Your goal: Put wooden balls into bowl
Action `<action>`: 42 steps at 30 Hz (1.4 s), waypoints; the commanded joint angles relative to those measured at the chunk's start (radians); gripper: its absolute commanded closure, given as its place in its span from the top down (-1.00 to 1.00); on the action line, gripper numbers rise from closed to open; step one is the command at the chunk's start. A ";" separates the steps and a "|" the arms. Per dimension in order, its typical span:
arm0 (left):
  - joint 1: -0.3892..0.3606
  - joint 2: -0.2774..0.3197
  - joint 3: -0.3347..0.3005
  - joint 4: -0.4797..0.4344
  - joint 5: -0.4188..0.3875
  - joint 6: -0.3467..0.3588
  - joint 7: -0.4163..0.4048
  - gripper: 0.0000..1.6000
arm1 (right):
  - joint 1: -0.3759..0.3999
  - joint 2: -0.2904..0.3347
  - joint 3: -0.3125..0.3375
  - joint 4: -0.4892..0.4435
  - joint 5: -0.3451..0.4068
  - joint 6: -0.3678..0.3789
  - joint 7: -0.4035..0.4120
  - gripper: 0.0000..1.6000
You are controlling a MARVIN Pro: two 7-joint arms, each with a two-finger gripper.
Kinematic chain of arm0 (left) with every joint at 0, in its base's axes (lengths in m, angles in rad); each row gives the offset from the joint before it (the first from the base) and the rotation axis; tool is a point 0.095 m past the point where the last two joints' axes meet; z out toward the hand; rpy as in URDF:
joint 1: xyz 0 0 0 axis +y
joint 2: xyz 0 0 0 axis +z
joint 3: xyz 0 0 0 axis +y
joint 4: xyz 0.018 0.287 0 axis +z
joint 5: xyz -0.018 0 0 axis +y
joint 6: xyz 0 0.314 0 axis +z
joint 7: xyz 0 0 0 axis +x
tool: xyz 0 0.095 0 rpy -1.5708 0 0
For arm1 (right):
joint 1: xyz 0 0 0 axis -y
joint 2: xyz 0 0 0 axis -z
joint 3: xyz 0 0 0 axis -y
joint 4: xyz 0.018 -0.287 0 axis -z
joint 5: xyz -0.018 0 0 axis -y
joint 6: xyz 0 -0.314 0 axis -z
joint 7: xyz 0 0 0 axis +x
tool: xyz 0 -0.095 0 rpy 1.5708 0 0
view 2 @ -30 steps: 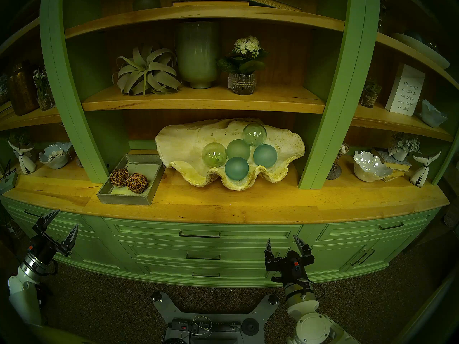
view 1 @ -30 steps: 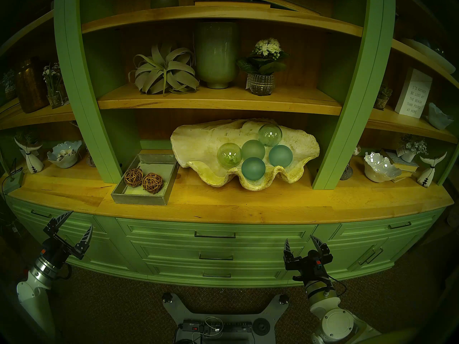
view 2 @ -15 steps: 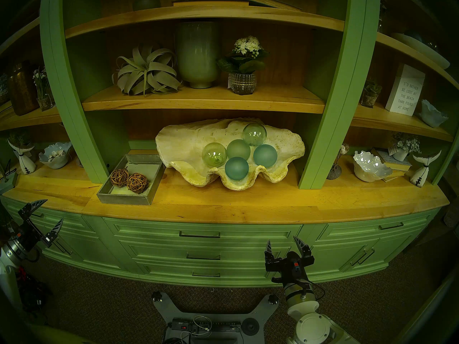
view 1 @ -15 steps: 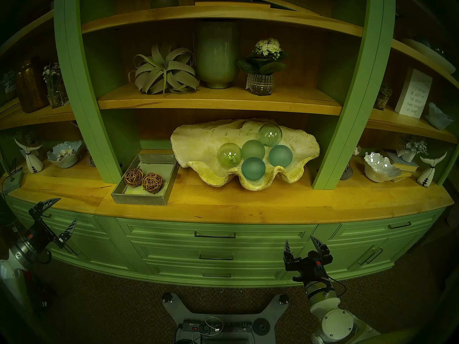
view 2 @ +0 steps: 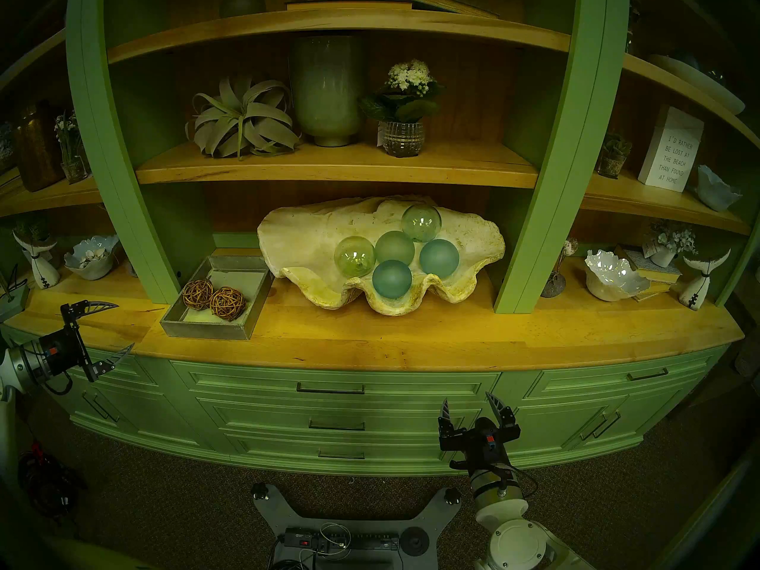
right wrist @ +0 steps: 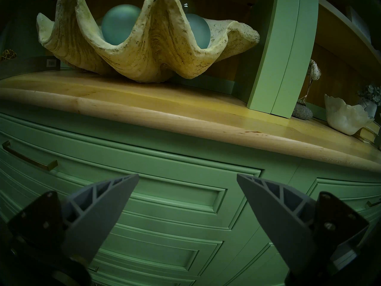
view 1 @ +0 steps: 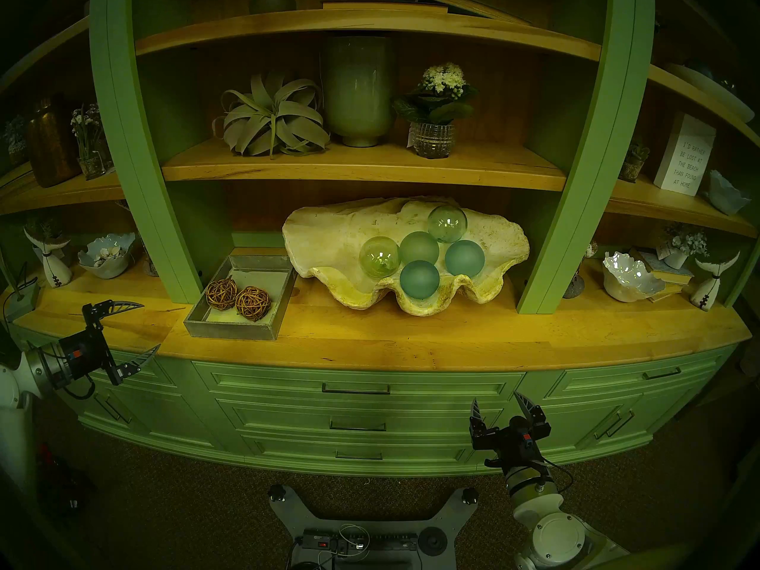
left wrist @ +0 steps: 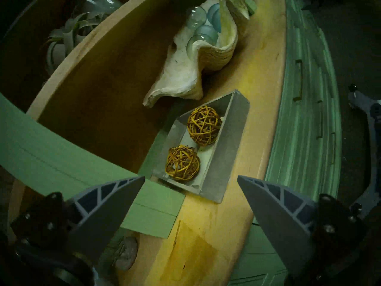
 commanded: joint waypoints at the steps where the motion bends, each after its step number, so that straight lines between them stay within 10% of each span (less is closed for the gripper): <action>1: -0.104 0.105 0.019 -0.084 -0.009 0.074 -0.003 1.00 | 0.009 -0.001 0.001 -0.024 -0.002 -0.007 0.000 1.00; 19: -0.305 0.334 0.190 -0.128 -0.054 0.300 -0.099 1.00 | 0.009 -0.002 0.000 -0.024 -0.002 -0.008 0.000 1.00; 22: -0.277 0.297 0.165 -0.162 -0.051 0.314 -0.094 1.00 | 0.009 -0.002 0.000 -0.024 -0.002 -0.007 0.000 1.00; 42: -0.476 0.478 0.464 -0.067 -0.118 0.452 -0.106 1.00 | 0.009 -0.002 0.000 -0.023 -0.002 -0.008 0.000 1.00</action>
